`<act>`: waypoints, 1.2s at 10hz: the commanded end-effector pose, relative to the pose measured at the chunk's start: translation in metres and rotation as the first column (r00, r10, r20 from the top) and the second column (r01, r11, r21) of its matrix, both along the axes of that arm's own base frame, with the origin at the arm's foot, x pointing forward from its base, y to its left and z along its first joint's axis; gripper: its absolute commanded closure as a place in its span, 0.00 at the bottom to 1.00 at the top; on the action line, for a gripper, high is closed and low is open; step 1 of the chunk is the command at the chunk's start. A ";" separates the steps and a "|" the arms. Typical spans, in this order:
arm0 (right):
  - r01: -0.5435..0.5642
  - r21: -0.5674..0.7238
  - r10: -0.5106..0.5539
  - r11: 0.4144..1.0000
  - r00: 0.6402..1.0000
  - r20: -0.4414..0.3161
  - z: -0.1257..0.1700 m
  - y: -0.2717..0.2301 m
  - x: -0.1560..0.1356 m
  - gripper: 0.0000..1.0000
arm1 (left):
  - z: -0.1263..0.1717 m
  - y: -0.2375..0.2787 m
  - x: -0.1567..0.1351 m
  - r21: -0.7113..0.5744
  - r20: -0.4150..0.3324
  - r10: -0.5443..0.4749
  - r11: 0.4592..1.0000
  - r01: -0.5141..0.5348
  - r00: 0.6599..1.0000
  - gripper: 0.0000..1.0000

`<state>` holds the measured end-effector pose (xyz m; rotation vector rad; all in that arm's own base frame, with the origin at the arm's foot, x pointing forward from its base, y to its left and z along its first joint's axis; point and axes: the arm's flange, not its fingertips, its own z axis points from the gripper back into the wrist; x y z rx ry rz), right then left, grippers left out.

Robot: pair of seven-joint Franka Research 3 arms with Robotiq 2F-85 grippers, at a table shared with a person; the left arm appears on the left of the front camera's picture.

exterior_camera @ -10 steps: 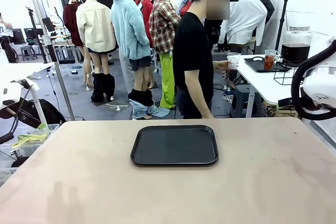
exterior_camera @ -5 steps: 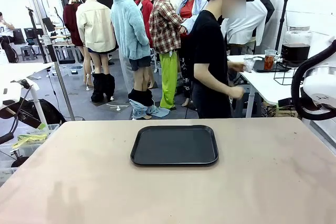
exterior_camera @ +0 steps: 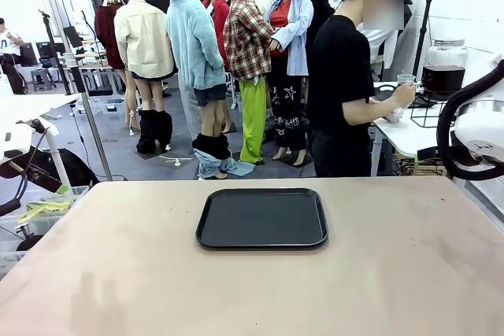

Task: Pour the drink into the iced cup.
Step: Open the gripper to release the iced cup you were holding.

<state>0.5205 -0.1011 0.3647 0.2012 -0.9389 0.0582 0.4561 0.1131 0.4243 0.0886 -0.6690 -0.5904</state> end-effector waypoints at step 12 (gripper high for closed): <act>-0.001 0.002 0.001 1.000 1.000 0.001 0.000 0.000 0.000 0.00 | 0.001 0.000 -0.001 0.005 0.007 0.003 1.000 -0.003 1.000 0.00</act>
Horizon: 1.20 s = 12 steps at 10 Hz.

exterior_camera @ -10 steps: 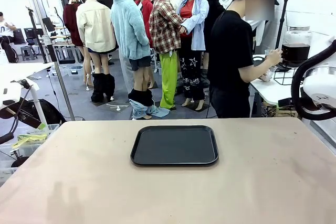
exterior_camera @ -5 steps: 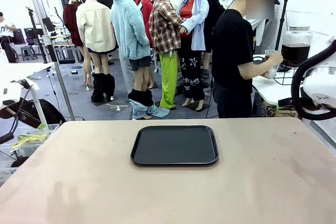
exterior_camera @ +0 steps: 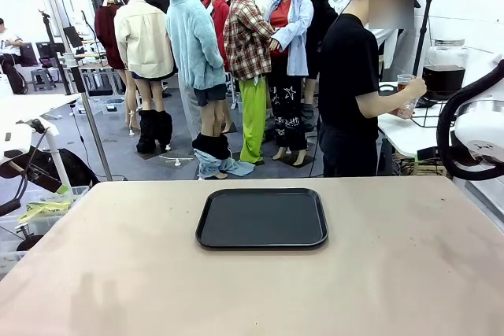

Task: Pour the drink into the iced cup.
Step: Open the gripper to release the iced cup you were holding.

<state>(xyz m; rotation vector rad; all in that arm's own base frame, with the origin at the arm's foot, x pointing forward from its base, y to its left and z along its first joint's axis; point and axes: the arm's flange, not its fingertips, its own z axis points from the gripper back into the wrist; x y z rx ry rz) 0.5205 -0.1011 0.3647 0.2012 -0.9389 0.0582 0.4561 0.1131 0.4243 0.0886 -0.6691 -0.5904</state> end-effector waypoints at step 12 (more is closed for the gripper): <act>-0.001 0.002 0.001 1.000 1.000 0.001 0.000 0.000 0.000 0.00 | 0.001 0.000 -0.001 0.005 0.007 0.003 1.000 -0.003 1.000 0.00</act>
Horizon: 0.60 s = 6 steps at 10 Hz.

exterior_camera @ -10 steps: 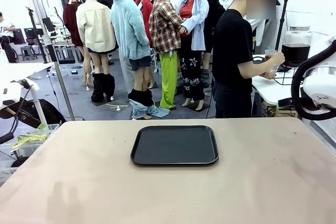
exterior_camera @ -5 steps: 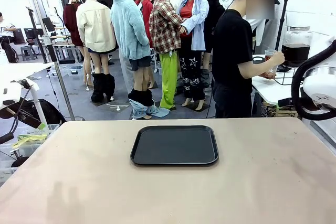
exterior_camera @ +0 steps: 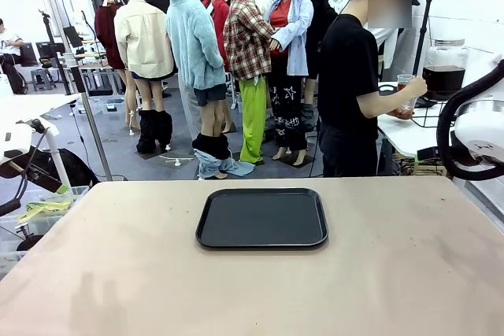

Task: Pour the drink into the iced cup.
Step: Open the gripper to release the iced cup you were holding.

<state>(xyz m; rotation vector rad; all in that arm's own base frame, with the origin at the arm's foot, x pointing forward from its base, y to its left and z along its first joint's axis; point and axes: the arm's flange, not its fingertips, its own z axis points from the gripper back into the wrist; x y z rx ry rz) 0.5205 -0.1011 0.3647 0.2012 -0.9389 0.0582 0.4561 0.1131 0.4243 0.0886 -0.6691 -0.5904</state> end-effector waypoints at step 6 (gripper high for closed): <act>-0.001 0.002 0.001 1.000 1.000 0.001 0.000 0.000 0.000 0.00 | 0.001 0.000 -0.001 0.005 0.007 0.003 1.000 -0.003 1.000 0.00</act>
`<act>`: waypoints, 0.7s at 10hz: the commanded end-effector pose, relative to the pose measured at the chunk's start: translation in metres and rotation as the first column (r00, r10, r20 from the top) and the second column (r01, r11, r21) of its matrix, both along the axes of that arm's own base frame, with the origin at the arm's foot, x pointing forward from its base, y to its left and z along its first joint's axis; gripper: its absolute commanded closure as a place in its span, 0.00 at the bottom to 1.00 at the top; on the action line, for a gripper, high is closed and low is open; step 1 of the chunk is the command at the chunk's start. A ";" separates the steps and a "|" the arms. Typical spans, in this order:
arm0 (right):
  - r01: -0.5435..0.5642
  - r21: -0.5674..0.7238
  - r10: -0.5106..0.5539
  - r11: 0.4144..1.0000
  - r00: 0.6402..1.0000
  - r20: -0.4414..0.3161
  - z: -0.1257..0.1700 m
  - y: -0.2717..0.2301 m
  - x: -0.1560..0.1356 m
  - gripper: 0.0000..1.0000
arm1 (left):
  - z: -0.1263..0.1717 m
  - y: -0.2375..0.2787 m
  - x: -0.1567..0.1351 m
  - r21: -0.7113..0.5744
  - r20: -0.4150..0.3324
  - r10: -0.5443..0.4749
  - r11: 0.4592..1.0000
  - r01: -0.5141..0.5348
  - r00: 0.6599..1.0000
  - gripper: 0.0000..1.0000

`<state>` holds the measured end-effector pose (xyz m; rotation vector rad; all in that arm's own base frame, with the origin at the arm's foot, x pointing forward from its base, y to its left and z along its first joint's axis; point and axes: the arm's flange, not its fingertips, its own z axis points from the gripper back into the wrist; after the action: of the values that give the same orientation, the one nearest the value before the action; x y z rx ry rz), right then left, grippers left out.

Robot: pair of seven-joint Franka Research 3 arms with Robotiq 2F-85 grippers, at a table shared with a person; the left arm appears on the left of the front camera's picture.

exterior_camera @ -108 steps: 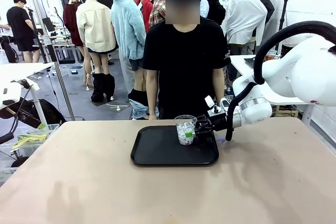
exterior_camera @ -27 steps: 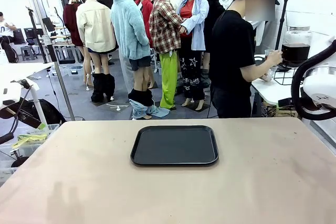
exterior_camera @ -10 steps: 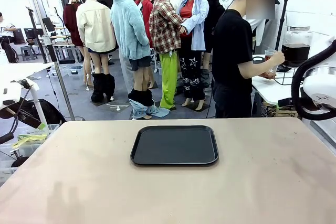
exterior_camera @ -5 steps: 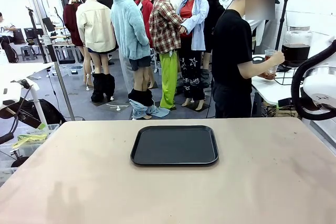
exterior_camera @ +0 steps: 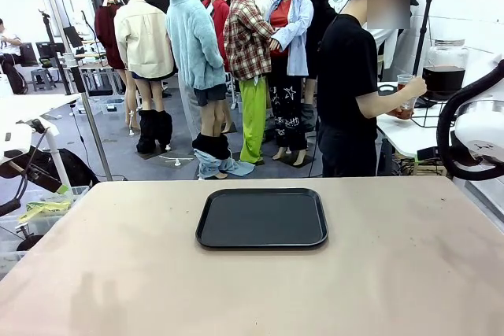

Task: Pour the drink into the iced cup.
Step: Open the gripper to release the iced cup you were holding.

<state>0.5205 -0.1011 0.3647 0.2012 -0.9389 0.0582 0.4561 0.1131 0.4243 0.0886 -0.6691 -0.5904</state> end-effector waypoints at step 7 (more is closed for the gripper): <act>-0.001 0.002 0.001 1.000 1.000 0.001 0.000 0.000 0.000 0.00 | 0.001 0.000 -0.001 0.005 0.007 0.003 1.000 -0.003 1.000 0.00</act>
<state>0.5205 -0.1011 0.3647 0.2012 -0.9389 0.0582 0.4561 0.1131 0.4243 0.0886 -0.6691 -0.5904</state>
